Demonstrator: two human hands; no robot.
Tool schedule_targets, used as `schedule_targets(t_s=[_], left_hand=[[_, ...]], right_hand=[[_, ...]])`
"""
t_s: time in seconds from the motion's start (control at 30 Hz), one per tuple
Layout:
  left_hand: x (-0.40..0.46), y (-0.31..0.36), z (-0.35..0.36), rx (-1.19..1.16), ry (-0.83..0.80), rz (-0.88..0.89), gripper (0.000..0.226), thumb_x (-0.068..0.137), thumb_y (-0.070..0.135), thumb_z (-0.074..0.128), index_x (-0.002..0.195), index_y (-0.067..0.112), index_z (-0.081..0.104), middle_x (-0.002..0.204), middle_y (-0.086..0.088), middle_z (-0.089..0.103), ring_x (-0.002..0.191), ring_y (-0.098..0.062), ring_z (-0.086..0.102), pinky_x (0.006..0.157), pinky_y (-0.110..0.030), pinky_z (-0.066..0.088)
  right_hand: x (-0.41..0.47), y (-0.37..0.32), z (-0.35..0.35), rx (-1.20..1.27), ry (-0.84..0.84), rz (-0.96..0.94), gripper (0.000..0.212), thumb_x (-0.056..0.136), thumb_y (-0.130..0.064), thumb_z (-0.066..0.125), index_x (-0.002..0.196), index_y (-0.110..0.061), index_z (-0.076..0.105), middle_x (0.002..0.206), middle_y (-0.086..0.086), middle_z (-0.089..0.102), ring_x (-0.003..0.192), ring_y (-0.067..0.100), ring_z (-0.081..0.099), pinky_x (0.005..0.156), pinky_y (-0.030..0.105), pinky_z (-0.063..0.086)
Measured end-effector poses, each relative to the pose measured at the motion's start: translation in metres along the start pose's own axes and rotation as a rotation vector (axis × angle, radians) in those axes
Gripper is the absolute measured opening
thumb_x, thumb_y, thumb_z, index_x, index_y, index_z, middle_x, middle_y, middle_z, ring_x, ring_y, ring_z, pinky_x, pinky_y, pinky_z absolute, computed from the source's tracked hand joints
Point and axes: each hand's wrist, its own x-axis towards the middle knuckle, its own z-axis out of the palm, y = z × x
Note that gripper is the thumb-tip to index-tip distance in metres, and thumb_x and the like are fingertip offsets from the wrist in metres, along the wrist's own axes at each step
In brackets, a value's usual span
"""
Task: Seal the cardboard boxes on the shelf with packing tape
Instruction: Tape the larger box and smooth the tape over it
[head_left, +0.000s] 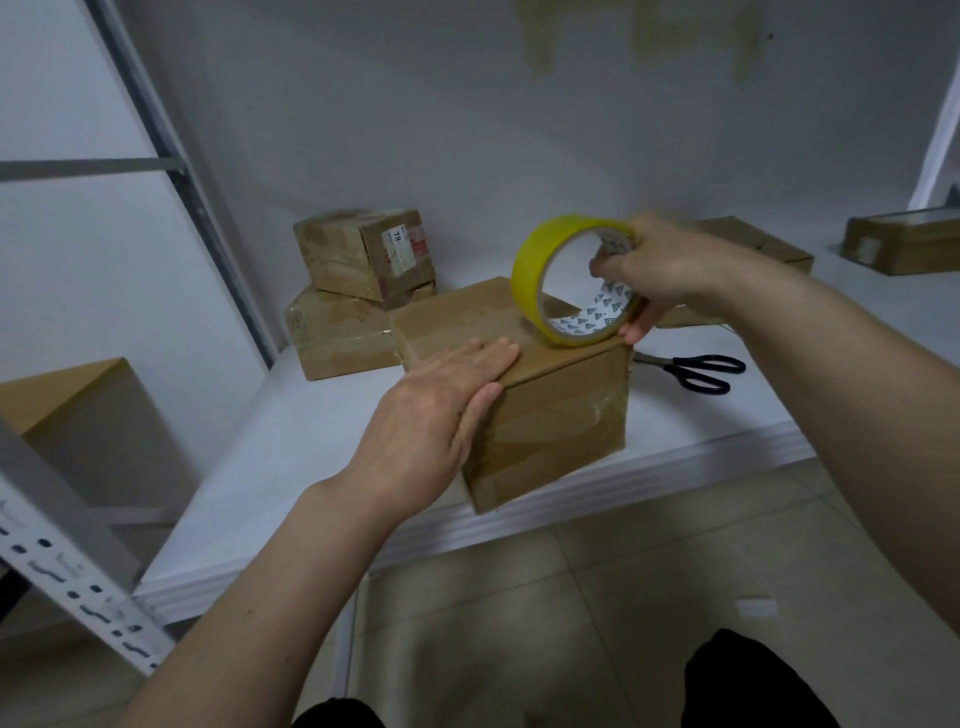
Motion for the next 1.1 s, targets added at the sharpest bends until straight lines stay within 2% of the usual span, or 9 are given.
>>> schedule_targets(t_s=[0.17, 0.33, 0.47, 0.63, 0.8, 0.87, 0.93, 1.03, 1.1], left_hand=[[0.006, 0.003, -0.005, 0.008, -0.050, -0.028, 0.049, 0.100, 0.043, 0.035, 0.140, 0.021, 0.055, 0.141, 0.006, 0.056, 0.137, -0.012, 0.044, 0.111, -0.009, 0.020], [0.013, 0.015, -0.002, 0.043, -0.054, -0.015, 0.046, 0.093, 0.032, 0.051, 0.133, 0.011, 0.060, 0.136, -0.006, 0.061, 0.131, -0.019, 0.052, 0.109, -0.023, 0.032], [0.013, 0.016, 0.005, 0.085, 0.005, 0.002, 0.042, 0.094, 0.027, 0.051, 0.130, 0.011, 0.063, 0.133, -0.006, 0.063, 0.124, -0.022, 0.058, 0.104, -0.031, 0.042], [0.023, 0.036, 0.020, 0.166, 0.154, -0.023, 0.028, 0.089, 0.017, 0.053, 0.106, 0.007, 0.073, 0.108, -0.010, 0.074, 0.101, -0.028, 0.069, 0.086, -0.033, 0.050], [0.051, 0.084, 0.021, 0.319, 0.074, -0.153, 0.010, 0.070, 0.013, 0.063, 0.077, 0.017, 0.068, 0.073, -0.001, 0.067, 0.064, -0.020, 0.065, 0.058, -0.026, 0.039], [0.059, 0.098, 0.015, 0.377, 0.000, -0.206, 0.010, 0.077, 0.017, 0.063, 0.085, 0.018, 0.068, 0.081, -0.002, 0.067, 0.075, -0.019, 0.065, 0.060, -0.027, 0.036], [0.066, 0.098, 0.023, 0.319, -0.121, -0.207, 0.022, 0.097, 0.027, 0.051, 0.112, 0.014, 0.061, 0.112, -0.007, 0.063, 0.105, -0.023, 0.059, 0.071, -0.028, 0.025], [0.065, 0.083, 0.013, 0.199, -0.296, -0.147, 0.060, 0.100, 0.042, 0.049, 0.149, 0.012, 0.032, 0.151, -0.006, 0.039, 0.136, -0.023, 0.037, 0.093, -0.028, 0.030], [0.068, 0.072, 0.009, 0.230, -0.392, -0.109, 0.073, 0.102, 0.044, 0.044, 0.157, 0.010, 0.009, 0.164, -0.006, 0.014, 0.150, -0.019, 0.015, 0.115, -0.031, 0.019]], right_hand=[[-0.003, 0.013, 0.013, 0.045, 0.160, -0.023, 0.030, 0.094, -0.024, 0.058, 0.103, 0.004, 0.060, 0.082, 0.019, 0.063, 0.055, 0.023, 0.056, 0.045, 0.030, 0.049], [-0.011, 0.029, 0.046, 0.266, 0.251, -0.015, 0.032, 0.083, -0.033, 0.069, 0.105, -0.010, 0.067, 0.100, 0.005, 0.068, 0.092, 0.023, 0.064, 0.088, 0.044, 0.053], [-0.012, 0.035, 0.070, 0.358, 0.367, 0.018, 0.043, 0.086, -0.042, 0.060, 0.119, -0.015, 0.058, 0.113, 0.004, 0.063, 0.104, 0.024, 0.059, 0.093, 0.042, 0.049], [-0.001, 0.030, 0.076, 0.602, 0.534, 0.011, 0.016, 0.096, -0.026, 0.053, 0.089, -0.016, 0.064, 0.093, 0.009, 0.067, 0.091, 0.026, 0.064, 0.083, 0.039, 0.051], [0.047, 0.020, 0.055, 0.641, 0.350, -0.130, 0.009, 0.091, -0.016, 0.062, 0.097, -0.012, 0.068, 0.090, 0.008, 0.071, 0.081, 0.019, 0.069, 0.075, 0.036, 0.056], [0.061, 0.022, 0.055, 0.701, 0.185, -0.139, 0.004, 0.090, -0.008, 0.064, 0.090, -0.011, 0.068, 0.079, 0.006, 0.070, 0.069, 0.015, 0.068, 0.068, 0.034, 0.057], [0.068, 0.025, 0.057, 0.766, 0.050, -0.108, 0.011, 0.086, 0.000, 0.066, 0.083, -0.011, 0.066, 0.072, 0.007, 0.071, 0.063, 0.017, 0.068, 0.061, 0.032, 0.059], [0.071, 0.026, 0.060, 0.820, -0.047, -0.087, 0.007, 0.089, -0.001, 0.063, 0.089, -0.008, 0.064, 0.067, 0.008, 0.072, 0.057, 0.015, 0.069, 0.051, 0.021, 0.052], [0.074, 0.023, 0.060, 0.809, -0.074, -0.118, 0.004, 0.091, -0.003, 0.061, 0.093, -0.007, 0.063, 0.065, 0.005, 0.072, 0.057, 0.012, 0.068, 0.050, 0.018, 0.051]])
